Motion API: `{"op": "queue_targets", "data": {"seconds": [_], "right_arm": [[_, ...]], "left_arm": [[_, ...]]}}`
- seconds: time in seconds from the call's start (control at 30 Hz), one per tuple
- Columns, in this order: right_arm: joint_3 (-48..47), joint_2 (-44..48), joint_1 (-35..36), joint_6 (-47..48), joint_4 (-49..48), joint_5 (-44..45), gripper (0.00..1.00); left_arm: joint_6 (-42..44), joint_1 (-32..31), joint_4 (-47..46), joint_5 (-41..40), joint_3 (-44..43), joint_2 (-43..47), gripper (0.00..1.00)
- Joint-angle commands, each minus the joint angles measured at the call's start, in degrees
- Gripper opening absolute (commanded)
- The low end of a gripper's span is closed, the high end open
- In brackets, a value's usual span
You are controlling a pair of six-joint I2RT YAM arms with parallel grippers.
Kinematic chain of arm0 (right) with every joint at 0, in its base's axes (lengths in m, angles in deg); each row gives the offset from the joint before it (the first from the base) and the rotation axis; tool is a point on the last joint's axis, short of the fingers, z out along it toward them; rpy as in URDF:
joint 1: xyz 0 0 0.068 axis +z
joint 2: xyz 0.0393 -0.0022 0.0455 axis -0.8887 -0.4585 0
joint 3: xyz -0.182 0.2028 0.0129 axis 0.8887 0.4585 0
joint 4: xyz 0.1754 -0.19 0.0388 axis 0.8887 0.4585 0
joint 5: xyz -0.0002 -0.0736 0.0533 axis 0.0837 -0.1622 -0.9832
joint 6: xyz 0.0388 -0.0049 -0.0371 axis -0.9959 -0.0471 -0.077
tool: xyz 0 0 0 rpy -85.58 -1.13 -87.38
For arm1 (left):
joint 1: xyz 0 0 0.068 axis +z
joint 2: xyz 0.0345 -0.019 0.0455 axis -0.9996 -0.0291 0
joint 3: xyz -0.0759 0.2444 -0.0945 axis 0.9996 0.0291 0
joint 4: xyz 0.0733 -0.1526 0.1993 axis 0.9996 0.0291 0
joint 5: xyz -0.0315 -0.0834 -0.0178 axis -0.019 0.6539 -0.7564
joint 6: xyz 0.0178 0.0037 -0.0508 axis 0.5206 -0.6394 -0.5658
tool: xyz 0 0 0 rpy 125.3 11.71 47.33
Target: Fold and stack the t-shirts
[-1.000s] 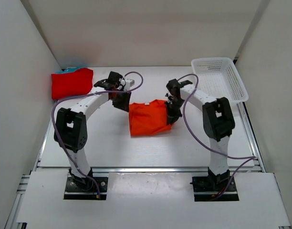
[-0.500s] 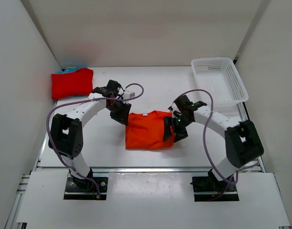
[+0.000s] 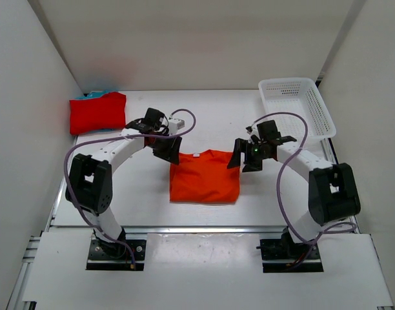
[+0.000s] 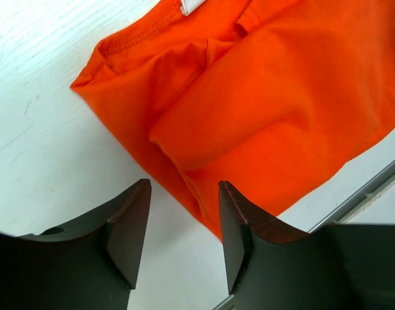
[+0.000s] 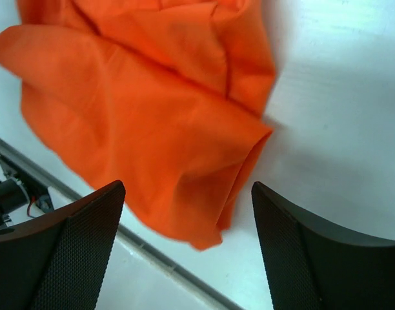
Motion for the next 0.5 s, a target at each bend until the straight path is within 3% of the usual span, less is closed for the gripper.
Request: {"op": "queue_targets", "data": {"seconds": [0.0, 0.47], "right_arm": [[-0.62, -3.09, -0.27, 0.72, -7.23, -1.81, 0.85], [2.72, -7.66, -1.50, 2.74, -12.07, -3.12, 0.84]], "left_arm": [[-0.73, -0.98, -4.62, 2.56, -0.10, -1.81, 0.57], [-0.38, -2.83, -6.74, 1.34, 2.26, -4.98, 0.55]]}}
